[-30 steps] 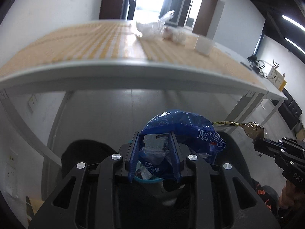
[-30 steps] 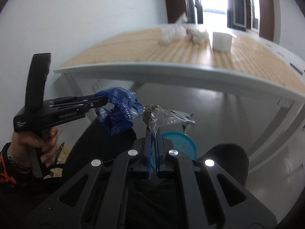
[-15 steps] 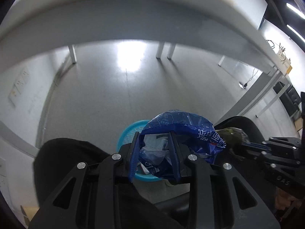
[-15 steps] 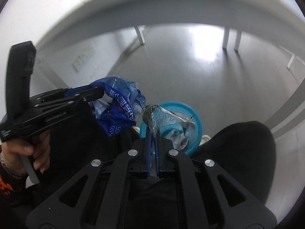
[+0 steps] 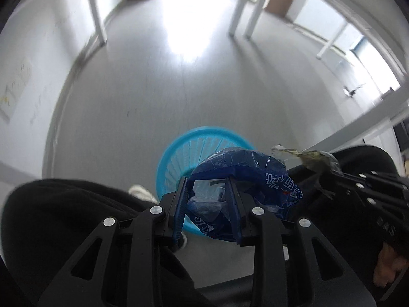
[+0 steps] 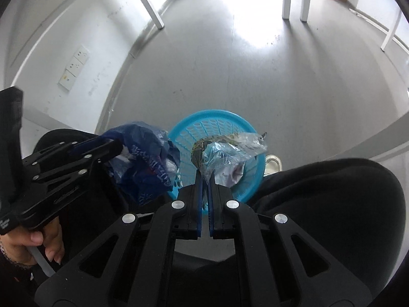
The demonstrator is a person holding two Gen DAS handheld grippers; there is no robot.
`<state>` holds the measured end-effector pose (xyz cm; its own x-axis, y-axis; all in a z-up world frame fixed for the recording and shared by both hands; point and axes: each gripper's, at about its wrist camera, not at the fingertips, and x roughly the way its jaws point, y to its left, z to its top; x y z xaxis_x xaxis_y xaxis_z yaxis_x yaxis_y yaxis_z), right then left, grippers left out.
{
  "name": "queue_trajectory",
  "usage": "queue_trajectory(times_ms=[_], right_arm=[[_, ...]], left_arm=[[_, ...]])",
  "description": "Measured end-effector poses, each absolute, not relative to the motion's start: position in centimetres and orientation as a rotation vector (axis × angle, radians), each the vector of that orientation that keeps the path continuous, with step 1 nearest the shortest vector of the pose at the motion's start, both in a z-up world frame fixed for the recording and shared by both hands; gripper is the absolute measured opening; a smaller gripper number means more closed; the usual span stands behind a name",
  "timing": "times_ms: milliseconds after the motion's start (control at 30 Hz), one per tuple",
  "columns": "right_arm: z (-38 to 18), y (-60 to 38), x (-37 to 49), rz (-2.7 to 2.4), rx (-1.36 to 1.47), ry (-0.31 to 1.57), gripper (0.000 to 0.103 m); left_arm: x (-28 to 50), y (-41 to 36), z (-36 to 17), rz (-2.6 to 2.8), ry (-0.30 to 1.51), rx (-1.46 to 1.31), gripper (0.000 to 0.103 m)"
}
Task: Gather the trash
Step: 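Carry the blue bag and foil wrapper down over the blue basket, then open the left tool while the right tool opens, dropping both items into the basket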
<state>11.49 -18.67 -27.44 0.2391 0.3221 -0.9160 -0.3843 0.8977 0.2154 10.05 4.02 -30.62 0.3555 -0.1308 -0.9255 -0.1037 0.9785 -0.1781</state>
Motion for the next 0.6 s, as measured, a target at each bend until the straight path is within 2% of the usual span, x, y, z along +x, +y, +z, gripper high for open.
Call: queue_trajectory(times_ms=[600], right_arm=[[-37.1, -15.2, 18.5, 0.463, -0.035, 1.435, 0.003]], left_arm=[[17.2, 6.2, -39.7, 0.152, 1.452, -0.352, 0.029]])
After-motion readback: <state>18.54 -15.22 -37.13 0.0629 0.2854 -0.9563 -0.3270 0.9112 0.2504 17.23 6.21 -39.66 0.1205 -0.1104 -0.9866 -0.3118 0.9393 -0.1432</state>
